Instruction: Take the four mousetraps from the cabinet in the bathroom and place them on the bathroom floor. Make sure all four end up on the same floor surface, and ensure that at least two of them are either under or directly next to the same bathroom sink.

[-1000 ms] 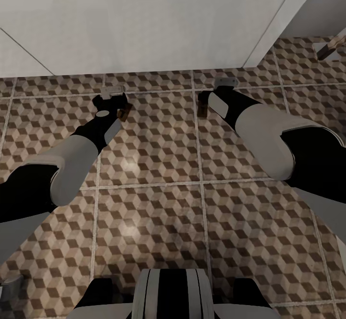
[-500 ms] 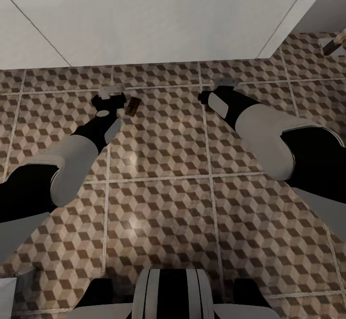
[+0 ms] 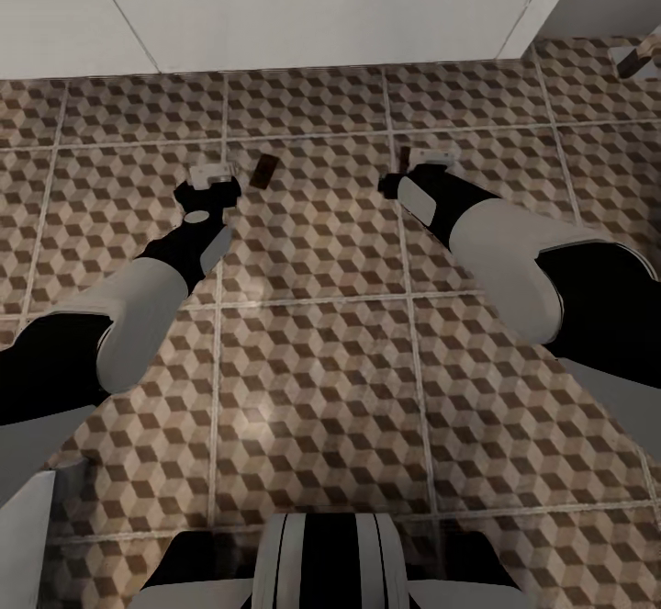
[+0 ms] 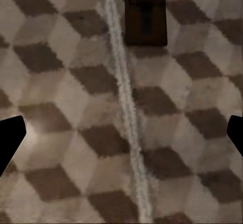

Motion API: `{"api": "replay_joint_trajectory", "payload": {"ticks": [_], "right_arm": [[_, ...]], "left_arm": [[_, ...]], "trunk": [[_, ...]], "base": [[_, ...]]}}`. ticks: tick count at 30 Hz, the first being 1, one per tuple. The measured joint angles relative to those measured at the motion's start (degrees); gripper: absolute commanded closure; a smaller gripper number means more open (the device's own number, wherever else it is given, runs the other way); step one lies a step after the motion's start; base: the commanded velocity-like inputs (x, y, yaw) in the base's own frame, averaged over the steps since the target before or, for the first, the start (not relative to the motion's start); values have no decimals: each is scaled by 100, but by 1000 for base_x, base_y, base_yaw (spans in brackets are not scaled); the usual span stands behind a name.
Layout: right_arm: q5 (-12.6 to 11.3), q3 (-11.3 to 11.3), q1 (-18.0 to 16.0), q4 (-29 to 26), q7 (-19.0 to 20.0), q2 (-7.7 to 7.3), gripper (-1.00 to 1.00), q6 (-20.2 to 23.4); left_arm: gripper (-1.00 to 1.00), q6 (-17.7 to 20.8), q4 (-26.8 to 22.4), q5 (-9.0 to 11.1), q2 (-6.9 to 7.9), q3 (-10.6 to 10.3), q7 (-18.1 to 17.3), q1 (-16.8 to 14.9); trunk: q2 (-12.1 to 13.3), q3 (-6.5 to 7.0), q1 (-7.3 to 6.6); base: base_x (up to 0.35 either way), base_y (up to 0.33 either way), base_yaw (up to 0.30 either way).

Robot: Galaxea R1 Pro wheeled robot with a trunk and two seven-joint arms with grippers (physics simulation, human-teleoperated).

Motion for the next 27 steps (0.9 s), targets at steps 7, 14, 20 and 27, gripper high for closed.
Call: {"api": "replay_joint_trajectory", "payload": {"ticks": [7,14,20,27], "right_arm": [[0,0,1,0,0,0,-100,0],[0,-2,-4,0,0,0,-100,0],[0,-3,-4,0,0,0,-100,0],[0,-2,-5,1,-1,0,-100,0]], "left_arm": [[-100,-5,5,-2,-12,-5,2,5],[-100,-23,-6,-1,-19,-7,3,7],[-100,-34,-18,0,-22,-7,3,7],[-100,-41,-16,-5,-25,-8,7,8]], "trunk": [[0,0,0],[0,0,-2],[0,0,-3],[0,0,-1]], "base": [[-321,0,0],[-176,-16,0],[-74,-10,0],[-164,-76,0]]}}
